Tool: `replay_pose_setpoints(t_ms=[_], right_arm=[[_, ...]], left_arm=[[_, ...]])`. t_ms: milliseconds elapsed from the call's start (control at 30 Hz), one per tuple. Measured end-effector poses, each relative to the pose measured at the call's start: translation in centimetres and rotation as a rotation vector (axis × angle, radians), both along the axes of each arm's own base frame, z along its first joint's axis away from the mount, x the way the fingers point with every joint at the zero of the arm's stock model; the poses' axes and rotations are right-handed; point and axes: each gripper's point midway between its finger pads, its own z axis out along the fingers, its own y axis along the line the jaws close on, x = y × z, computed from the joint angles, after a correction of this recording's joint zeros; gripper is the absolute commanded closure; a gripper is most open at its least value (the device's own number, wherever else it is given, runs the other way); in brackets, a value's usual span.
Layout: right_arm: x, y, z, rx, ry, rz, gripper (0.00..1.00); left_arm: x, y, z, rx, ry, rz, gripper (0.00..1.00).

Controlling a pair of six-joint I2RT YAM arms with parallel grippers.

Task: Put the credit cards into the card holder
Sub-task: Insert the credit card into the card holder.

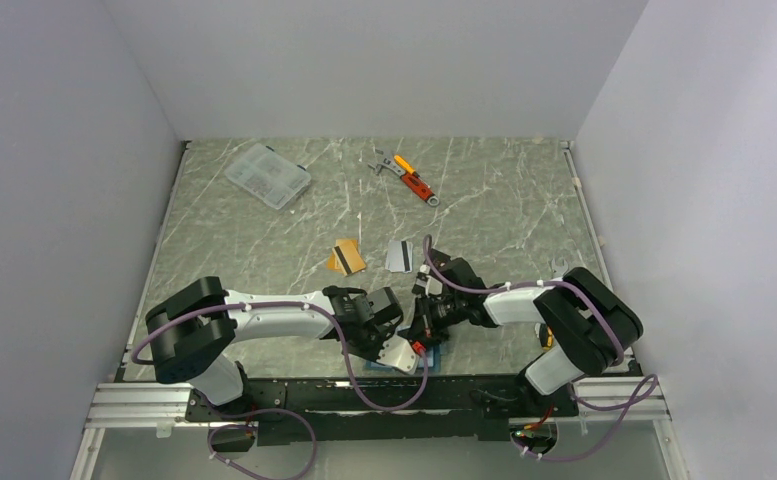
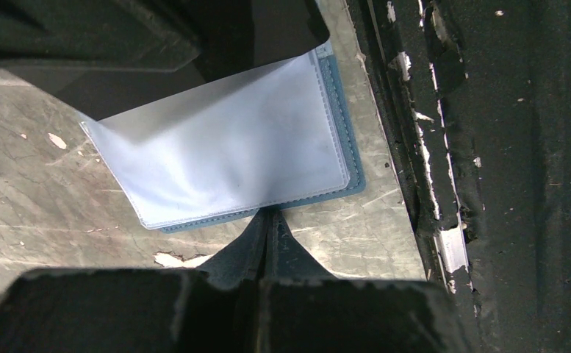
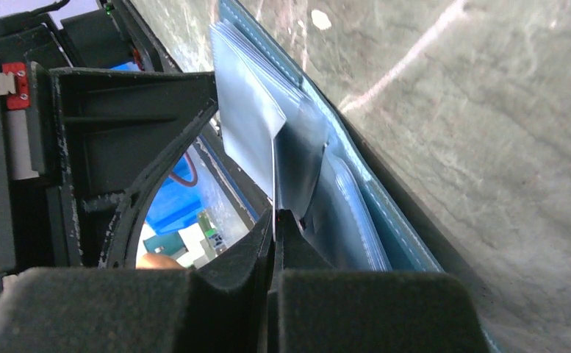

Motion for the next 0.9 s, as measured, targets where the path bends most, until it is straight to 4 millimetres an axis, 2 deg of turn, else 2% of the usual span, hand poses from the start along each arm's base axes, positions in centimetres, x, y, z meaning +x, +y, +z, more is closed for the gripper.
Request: replay_pose_setpoints(t_ms=[200, 900], right_arm=[[0.7, 0.2, -0.1, -0.011, -0.037, -0.003, 1.00], [1.1, 0.1, -0.8, 0.006, -0.064, -0.063, 1.00]], left_arm=[[0.0, 0.0, 0.0, 0.001, -0.002, -0.001, 1.00], [-0.1, 0.0, 0.0, 0.004, -0.006, -0.005, 1.00]])
